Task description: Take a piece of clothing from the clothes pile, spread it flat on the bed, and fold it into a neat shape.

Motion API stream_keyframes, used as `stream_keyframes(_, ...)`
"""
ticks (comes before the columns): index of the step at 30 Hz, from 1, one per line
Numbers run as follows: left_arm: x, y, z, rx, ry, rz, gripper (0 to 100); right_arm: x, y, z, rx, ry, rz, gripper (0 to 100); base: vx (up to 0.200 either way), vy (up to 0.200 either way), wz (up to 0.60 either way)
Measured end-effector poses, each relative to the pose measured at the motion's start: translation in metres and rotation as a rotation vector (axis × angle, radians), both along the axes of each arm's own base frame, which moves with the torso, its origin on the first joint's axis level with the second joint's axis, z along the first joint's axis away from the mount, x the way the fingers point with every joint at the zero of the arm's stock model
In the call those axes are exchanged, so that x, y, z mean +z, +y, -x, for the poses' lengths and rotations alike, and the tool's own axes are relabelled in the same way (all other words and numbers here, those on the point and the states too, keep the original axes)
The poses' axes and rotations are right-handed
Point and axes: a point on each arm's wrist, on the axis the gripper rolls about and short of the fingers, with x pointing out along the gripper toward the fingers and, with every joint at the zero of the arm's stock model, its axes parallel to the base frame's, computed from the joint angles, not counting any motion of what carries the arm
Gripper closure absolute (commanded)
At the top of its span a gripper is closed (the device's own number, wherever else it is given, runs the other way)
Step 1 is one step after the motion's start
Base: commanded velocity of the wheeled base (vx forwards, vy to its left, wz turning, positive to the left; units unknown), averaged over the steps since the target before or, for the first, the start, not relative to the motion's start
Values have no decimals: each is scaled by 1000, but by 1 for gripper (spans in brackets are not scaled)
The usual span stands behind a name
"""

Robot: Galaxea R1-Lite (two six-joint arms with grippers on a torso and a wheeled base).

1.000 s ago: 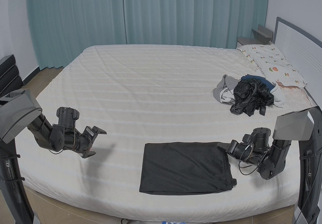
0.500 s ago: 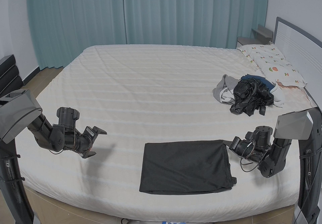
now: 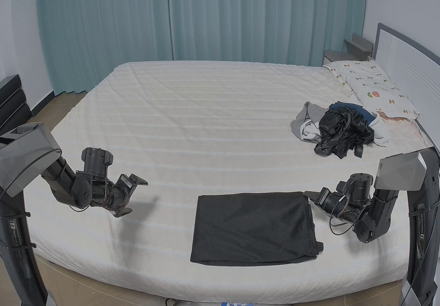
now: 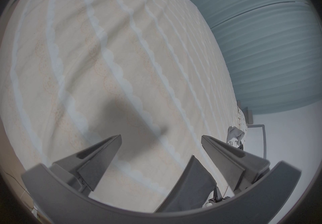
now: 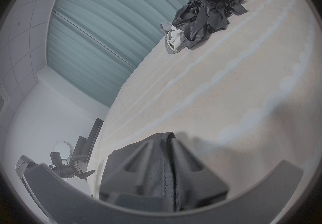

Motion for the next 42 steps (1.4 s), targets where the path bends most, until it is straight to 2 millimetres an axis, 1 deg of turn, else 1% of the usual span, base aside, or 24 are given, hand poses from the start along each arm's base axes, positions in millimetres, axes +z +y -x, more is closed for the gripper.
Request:
stream_keyframes(1, 0, 0, 0, 0, 1, 0, 0, 0, -1, 2, -1, 4, 1, 0, 0, 0, 0)
stream_keyframes(12, -1, -1, -1, 2, 2, 1, 0, 11, -8, 27, 4, 37, 7, 0, -200, 0, 0)
stream_keyframes(20, -1, -1, -1, 1, 3, 2, 0, 15, -10, 36, 2, 26, 6, 0, 0, 0, 0)
stream_keyframes(30, -1, 0, 0, 3, 3, 5, 0, 18, -10, 42, 0, 30, 7, 0, 0, 0, 0)
stream_keyframes(35, 0, -2, 1, -2, 7, 5, 0, 22, -11, 44, 0, 3, 4, 0, 0, -200, 0)
stream_keyframes(42, 2, -20, 7, -52, 15, 7, 0, 21, -11, 46, -1, 10, 5, 0, 0, -200, 0)
